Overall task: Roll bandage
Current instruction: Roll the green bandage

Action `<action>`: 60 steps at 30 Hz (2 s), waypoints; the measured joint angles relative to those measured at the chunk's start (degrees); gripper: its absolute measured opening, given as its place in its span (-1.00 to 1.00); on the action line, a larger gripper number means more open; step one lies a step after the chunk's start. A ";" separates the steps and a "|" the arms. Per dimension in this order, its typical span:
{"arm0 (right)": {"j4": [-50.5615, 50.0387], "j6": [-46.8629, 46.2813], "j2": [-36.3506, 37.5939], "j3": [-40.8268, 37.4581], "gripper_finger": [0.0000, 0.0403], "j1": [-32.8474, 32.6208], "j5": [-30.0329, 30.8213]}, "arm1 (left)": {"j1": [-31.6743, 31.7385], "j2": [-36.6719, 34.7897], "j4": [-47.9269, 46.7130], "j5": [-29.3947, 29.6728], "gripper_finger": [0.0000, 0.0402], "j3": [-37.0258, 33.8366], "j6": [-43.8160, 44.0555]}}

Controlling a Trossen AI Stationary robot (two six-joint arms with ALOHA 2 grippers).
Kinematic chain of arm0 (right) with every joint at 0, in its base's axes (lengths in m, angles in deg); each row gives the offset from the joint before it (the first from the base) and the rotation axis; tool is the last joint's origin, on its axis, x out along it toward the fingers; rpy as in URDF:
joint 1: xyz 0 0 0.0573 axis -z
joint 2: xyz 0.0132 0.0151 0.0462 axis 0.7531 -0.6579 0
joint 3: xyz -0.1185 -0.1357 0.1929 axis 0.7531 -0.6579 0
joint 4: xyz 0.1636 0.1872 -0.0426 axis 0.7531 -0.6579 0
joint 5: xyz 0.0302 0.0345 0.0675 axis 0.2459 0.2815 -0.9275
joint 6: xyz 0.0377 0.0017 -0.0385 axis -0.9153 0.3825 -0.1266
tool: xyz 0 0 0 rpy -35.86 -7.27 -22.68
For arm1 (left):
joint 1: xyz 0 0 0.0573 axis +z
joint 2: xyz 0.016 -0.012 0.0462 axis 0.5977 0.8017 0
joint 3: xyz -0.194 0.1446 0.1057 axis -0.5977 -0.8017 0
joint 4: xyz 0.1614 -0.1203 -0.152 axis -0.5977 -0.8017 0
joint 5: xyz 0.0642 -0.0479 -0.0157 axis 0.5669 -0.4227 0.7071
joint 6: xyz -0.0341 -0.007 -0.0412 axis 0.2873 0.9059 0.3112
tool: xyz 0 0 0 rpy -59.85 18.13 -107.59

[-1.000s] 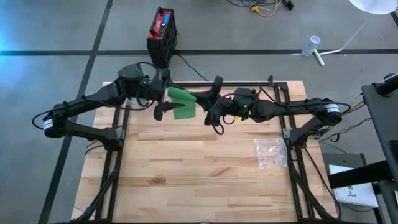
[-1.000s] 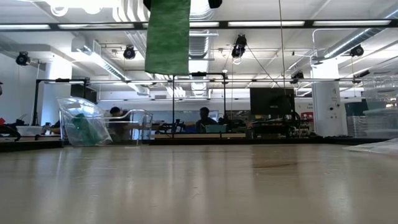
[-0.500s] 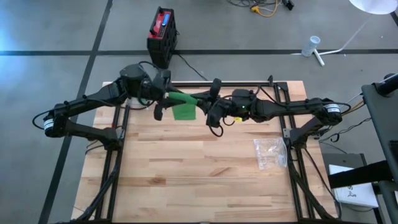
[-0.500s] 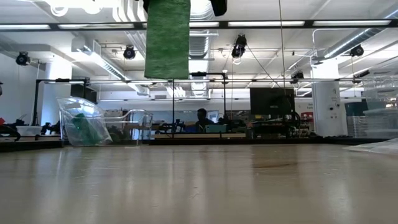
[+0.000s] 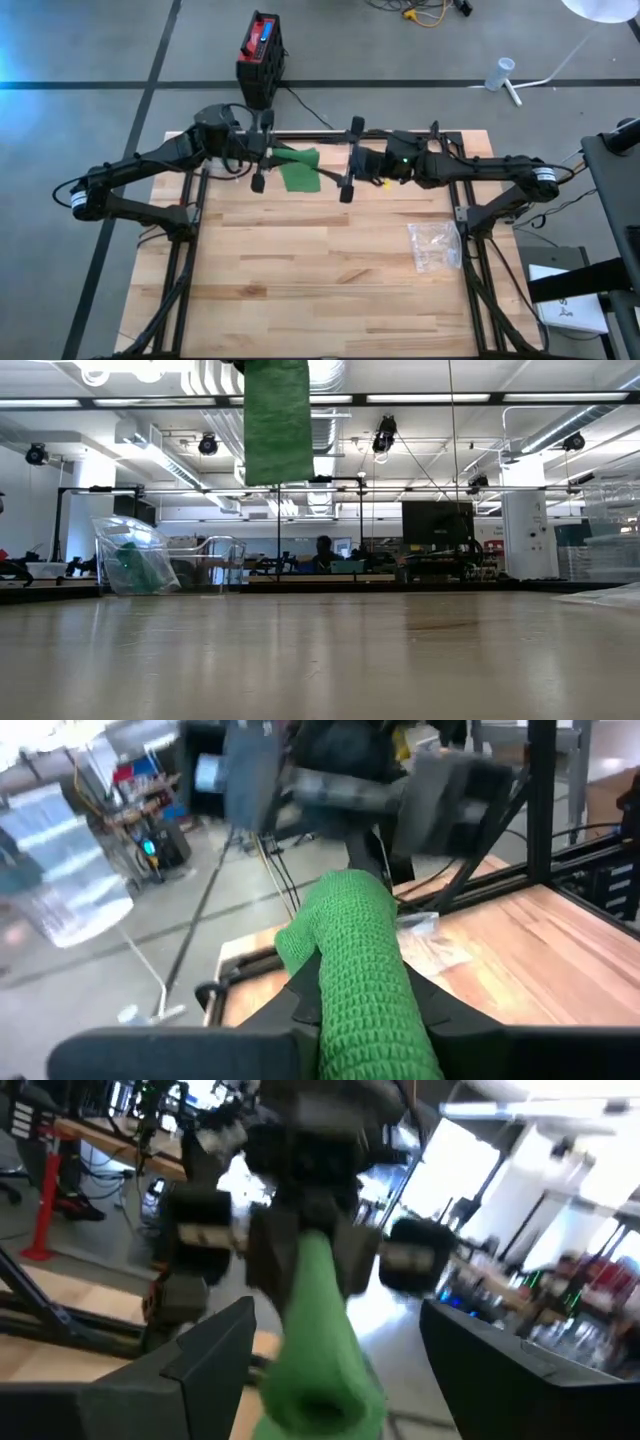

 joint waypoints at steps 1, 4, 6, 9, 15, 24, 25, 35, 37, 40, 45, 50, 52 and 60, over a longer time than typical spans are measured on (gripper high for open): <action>-0.48 -1.35 -0.11 -0.04 0.37 0.41 -0.50 | -0.01 -0.05 0.62 -0.02 -0.81 0.00 -0.65; -1.13 -4.47 -0.43 -0.11 0.30 1.43 -2.85 | 0.00 -0.07 1.82 -0.04 -0.82 0.00 -0.91; -1.26 -6.45 -0.51 -0.11 0.25 2.04 -4.38 | 0.00 -0.05 2.47 0.02 -0.81 0.00 -0.88; -2.34 -6.56 -0.93 -0.11 0.17 2.62 -4.91 | -0.16 -0.07 2.71 -0.02 -0.81 0.00 -0.99; -2.42 -6.43 -0.94 -0.11 -0.03 3.40 -5.50 | -0.36 -0.09 2.67 0.01 -0.80 -0.05 -2.43; -5.00 -0.51 -0.88 -0.16 -0.76 3.73 -8.09 | -0.58 2.08 1.78 -0.23 -0.70 -0.09 -3.63; -5.51 0.96 -0.79 -0.17 -0.85 3.73 -8.10 | -0.56 2.06 1.17 -0.22 -0.65 -0.09 -3.63; -3.94 22.35 0.57 -0.04 -0.93 3.47 -5.81 | -0.30 0.91 -3.46 -0.02 0.05 -0.17 7.04; -4.28 26.31 0.51 -0.04 -0.93 3.44 -5.78 | -0.35 0.91 -4.26 -0.08 0.19 -0.16 7.73; -4.65 30.43 0.41 -0.07 -0.93 3.32 -5.86 | -0.35 0.89 -5.55 -2.32 0.36 -0.13 8.75; -4.48 32.82 0.26 -0.07 -0.93 3.18 -5.88 | -0.32 0.78 -5.03 -5.92 0.55 -0.11 10.64; -4.45 33.77 0.24 -0.07 -0.93 2.08 -5.86 | 0.32 0.70 -5.08 -3.40 0.63 -0.09 10.62; -4.59 33.79 0.24 -0.07 -0.93 1.64 -5.93 | 1.19 0.40 -5.14 -3.04 0.64 -0.09 10.56; -5.59 36.03 -0.03 -0.07 -0.93 1.48 -3.00 | 2.74 -0.16 -5.16 -6.47 0.59 -0.04 11.22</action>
